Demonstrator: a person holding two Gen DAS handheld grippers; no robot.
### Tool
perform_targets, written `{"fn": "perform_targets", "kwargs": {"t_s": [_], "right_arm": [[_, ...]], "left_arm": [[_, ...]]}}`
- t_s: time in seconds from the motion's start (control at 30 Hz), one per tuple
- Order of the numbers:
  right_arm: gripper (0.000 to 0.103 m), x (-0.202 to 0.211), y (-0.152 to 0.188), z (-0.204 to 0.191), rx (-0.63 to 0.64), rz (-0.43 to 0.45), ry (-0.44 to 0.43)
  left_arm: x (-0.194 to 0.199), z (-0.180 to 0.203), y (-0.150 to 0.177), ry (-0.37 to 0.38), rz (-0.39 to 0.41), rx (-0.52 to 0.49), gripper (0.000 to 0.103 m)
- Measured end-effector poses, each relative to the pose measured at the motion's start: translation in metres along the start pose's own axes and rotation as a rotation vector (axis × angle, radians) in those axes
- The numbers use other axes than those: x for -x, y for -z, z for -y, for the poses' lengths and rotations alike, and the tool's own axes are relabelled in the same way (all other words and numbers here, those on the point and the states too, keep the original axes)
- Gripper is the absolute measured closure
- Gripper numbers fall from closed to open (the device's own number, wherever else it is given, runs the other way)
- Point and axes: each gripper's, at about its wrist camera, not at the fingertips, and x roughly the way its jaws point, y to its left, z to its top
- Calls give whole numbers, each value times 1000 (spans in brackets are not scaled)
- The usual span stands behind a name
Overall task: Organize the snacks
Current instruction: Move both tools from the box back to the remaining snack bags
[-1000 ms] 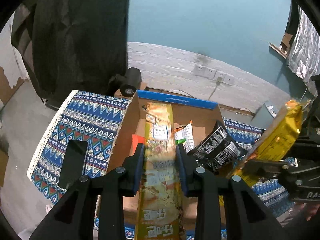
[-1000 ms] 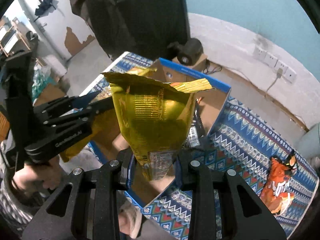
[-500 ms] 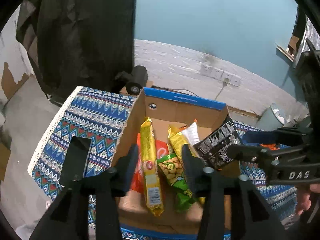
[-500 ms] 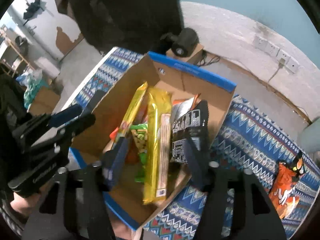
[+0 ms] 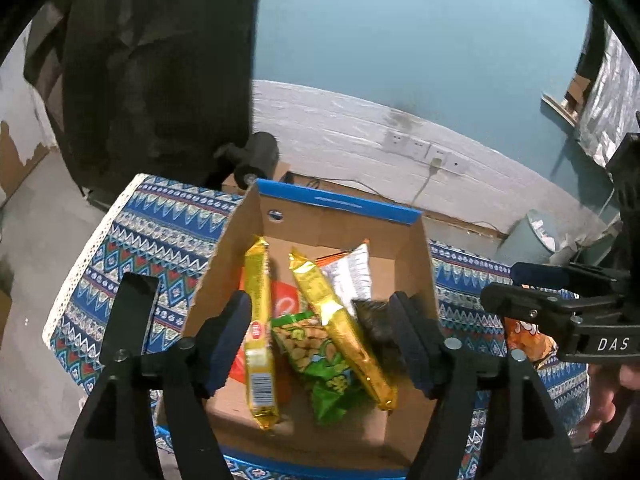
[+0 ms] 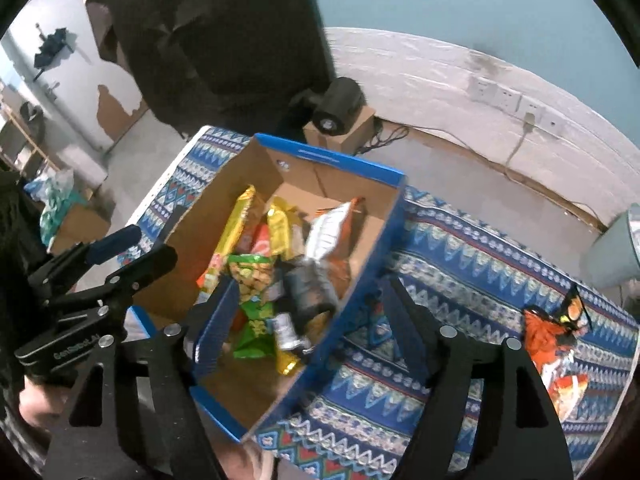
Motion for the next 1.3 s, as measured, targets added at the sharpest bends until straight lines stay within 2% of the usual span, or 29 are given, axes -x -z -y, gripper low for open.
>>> {"fn": "perform_targets", "kwargs": {"t_s": [0.13, 0.23, 0.43, 0.53, 1.3], "right_arm": [[27, 10, 10, 22, -36, 6, 25], [27, 17, 18, 39, -61, 12, 46], [26, 33, 36, 74, -114, 24, 80], [26, 40, 44, 91, -139, 29, 93], [25, 80, 111, 210, -302, 41, 250]], "left_arm": [[-1, 21, 1, 10, -8, -42, 28], [-1, 34, 1, 25, -9, -63, 23], [-2, 62, 1, 41, -13, -114, 22], [-4, 77, 2, 43, -22, -140, 18], [-29, 195, 24, 89, -105, -370, 17]]}}
